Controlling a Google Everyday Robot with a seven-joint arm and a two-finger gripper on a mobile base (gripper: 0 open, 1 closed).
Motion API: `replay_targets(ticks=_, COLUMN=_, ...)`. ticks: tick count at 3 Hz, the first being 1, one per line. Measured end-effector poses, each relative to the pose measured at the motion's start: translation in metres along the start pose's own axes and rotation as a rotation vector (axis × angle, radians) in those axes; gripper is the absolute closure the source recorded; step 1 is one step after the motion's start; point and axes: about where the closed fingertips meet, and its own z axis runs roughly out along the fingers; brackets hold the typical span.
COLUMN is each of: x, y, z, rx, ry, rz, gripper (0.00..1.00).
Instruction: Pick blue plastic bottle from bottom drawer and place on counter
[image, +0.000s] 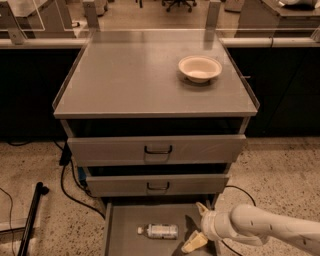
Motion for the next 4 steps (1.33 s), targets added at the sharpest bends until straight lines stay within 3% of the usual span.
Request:
replay_targets(ticks=1, x=0.023, y=0.007, z=0.036, rx=-0.008, ry=-0.015, rz=-0.019, gripper=0.00)
replay_targets(ticks=2, x=0.052, y=-0.003, z=0.097, rx=-0.016, ry=-0.016, rz=-0.020, gripper=0.00)
replay_targets(ticks=3, x=0.052, y=-0.003, z=0.097, rx=-0.016, ry=-0.016, rz=-0.020, gripper=0.00)
replay_targets(ticks=4, x=0.054, y=-0.005, z=0.119, rx=-0.004, ry=-0.011, rz=-0.017, gripper=0.00)
